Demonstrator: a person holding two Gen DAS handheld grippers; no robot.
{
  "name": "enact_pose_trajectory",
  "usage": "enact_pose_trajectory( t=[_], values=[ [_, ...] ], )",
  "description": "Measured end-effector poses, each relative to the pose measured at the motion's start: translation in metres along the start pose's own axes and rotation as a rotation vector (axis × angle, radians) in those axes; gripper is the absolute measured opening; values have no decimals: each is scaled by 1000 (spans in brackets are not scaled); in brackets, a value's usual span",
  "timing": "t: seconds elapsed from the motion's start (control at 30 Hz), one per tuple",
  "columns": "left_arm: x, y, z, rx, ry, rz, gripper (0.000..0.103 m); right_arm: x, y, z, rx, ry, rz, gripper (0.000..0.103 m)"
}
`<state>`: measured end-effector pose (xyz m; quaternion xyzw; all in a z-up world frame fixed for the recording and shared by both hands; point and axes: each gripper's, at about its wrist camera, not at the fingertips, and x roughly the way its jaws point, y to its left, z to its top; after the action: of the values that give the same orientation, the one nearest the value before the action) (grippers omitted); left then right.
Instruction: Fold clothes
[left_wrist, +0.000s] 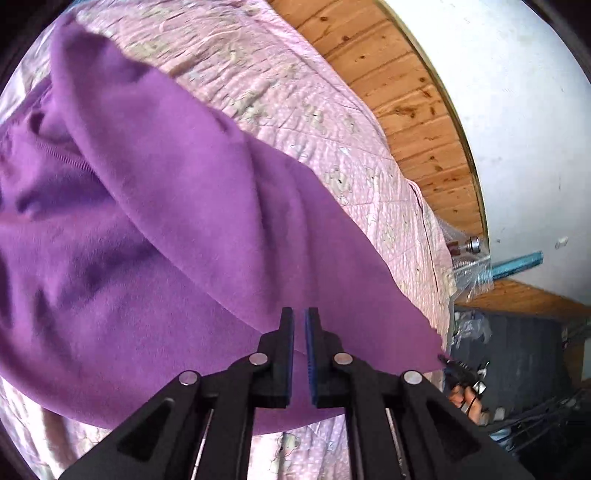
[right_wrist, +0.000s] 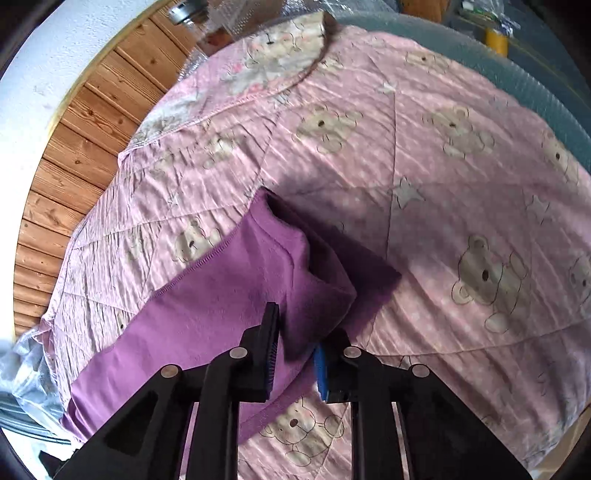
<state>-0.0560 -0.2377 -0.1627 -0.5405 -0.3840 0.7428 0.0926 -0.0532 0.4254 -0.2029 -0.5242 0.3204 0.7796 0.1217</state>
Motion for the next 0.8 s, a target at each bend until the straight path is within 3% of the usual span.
enact_pose_trajectory(
  t=[0.03, 0.07, 0.23, 0.43, 0.47, 0.5, 0.53, 0.67, 0.8],
  values=[
    [4, 7, 0, -44, -3, 21, 45, 2, -2, -2, -4, 2, 5, 19],
    [7, 14, -2, -88, -13, 27, 48, 4, -1, -3, -17, 8, 13, 20],
    [18, 31, -9, -194, -63, 32, 54, 10, 3, -7, -56, 22, -21, 25],
    [50, 19, 15, -160, -111, 2, 54, 19, -2, -5, -54, 30, -23, 26],
    [48, 19, 18, -157, -131, -13, 47, 20, 0, -3, -62, 33, -21, 25],
    [44, 16, 21, -141, -149, -13, 13, 19, 2, 0, -72, 35, -15, 15],
    [37, 10, 22, -113, -170, -9, 3, 17, 4, 2, -82, 27, -11, 10],
    [-20, -22, 3, -29, -220, -88, 3, -4, 4, 12, -69, -2, 27, 7],
    [-30, -11, -30, -21, -144, 1, 3, 4, 6, 17, -78, 19, 17, 5]
  ],
)
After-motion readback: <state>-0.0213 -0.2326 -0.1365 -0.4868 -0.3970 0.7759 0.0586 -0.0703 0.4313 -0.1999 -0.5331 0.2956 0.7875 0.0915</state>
